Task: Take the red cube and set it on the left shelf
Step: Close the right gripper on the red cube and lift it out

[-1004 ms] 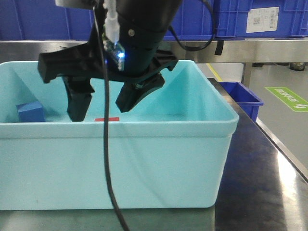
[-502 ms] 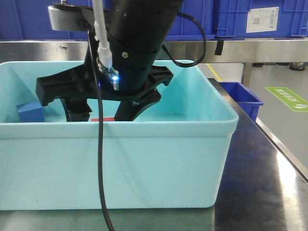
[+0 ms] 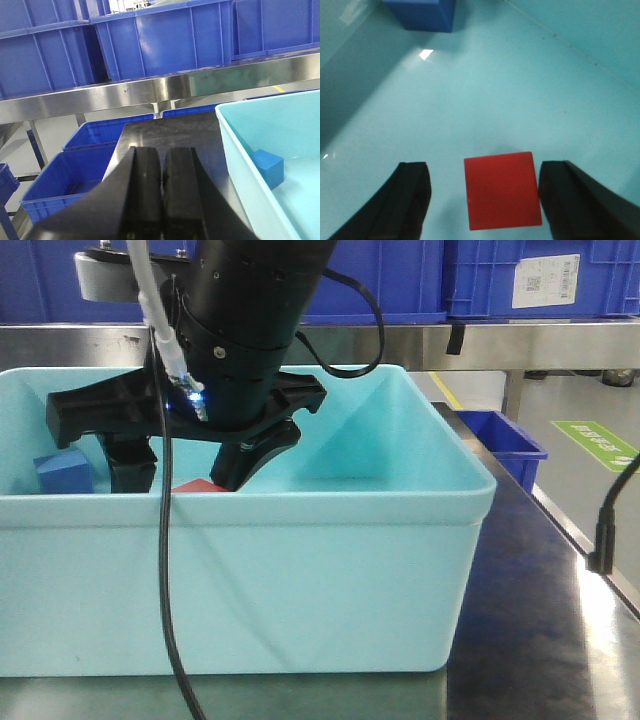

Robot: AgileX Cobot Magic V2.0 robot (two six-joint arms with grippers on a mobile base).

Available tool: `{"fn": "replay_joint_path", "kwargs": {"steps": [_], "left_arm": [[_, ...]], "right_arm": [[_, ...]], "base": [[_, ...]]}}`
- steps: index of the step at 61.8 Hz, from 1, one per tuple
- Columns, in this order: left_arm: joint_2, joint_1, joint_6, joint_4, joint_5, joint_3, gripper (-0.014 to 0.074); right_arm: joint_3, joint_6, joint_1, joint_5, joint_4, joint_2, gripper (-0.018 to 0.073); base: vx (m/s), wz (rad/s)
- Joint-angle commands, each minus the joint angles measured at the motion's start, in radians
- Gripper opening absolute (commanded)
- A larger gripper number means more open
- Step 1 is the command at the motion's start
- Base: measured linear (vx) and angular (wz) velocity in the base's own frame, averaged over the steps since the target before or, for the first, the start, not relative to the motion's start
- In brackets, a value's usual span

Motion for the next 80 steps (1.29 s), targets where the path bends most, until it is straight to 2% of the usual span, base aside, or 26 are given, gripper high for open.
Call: {"fn": "replay_joint_path", "kwargs": {"steps": [1,15,22,31,44,53,64,80], "left_arm": [[0.007,-0.005,0.001,-0.005,-0.091,0.022,0.0106],[0.007,-0.005,0.001,-0.005,-0.091,0.022,0.0106],[0.007,-0.005,0.001,-0.005,-0.091,0.022,0.0106],[0.007,-0.005,0.001,-0.005,-0.091,0.022,0.0106],[0.007,-0.005,0.001,-0.005,-0.091,0.022,0.0106],[0.007,-0.005,0.001,-0.005,-0.091,0.022,0.0106],[0.007,-0.005,0.001,-0.005,-0.091,0.022,0.0106],[0.007,-0.005,0.001,-0.005,-0.091,0.022,0.0106]], "right_arm": [[-0.036,-0.002,0.001,-0.021,-0.005,-0.045,0.0562],[-0.036,-0.002,0.001,-0.008,-0.012,-0.035,0.0558],[-0.036,-0.002,0.001,-0.005,-0.012,-0.033,0.0500],[-0.036,-0.002,0.001,-0.007,-0.012,-0.033,0.0348],[-0.036,-0.003,0.001,-0.019,-0.012,-0.059,0.0041],[-0.036,-0.003,0.001,-0.080,-0.032,-0.126,0.0059],[-0.032,-0.003,-0.017,-0.156,-0.137,-0.238,0.0059],[0.061,-0.003,-0.117,-0.256,-0.181,-0.398,0.0059]], "base": [[0.00,0.00],[0.00,0.00],[0.00,0.00],[0.00,0.00],[0.00,0.00],[-0.02,0.11],[0.00,0.00],[0.00,0.00]]}}
